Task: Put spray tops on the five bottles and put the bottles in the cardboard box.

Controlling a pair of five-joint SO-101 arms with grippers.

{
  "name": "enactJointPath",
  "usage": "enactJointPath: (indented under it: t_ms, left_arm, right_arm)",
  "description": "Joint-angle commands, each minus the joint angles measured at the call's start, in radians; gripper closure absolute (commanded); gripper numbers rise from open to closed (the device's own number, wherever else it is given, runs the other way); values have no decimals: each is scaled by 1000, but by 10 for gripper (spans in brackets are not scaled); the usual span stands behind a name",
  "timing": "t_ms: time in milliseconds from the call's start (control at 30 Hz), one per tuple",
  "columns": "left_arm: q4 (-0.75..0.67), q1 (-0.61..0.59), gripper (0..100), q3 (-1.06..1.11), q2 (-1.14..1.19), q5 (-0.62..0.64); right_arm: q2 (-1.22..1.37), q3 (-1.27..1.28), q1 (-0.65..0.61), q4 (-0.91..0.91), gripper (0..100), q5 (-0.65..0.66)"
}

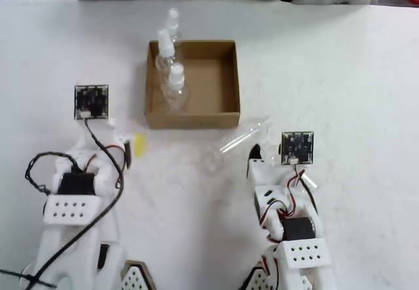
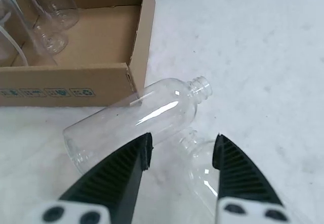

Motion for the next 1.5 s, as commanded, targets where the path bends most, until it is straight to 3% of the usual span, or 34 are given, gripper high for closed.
enactJointPath:
  t_ms: [0,267,500,800,1000,1267,1467]
  left_arm:
    - [18,-15,682,-94,151,92]
    - [15,-50,679,-345,641,285]
    - [23,-97,679,-529,924,310]
    - [17,-93,695,-559,957,345]
    - [23,-96,871,-555,958,350]
    - [57,-81,742,-519,952,350]
    - [95,-79,740,-522,949,347]
  right_arm:
    - [-10,-8,1,-15,822,11]
    - [-10,-8,1,-15,822,11]
    - [-10,-8,1,-15,822,11]
    - [-10,-8,1,-15,822,11]
    - [-10,-8,1,-15,822,11]
    - [-10,-8,1,-15,822,11]
    - [-10,-8,1,-15,822,11]
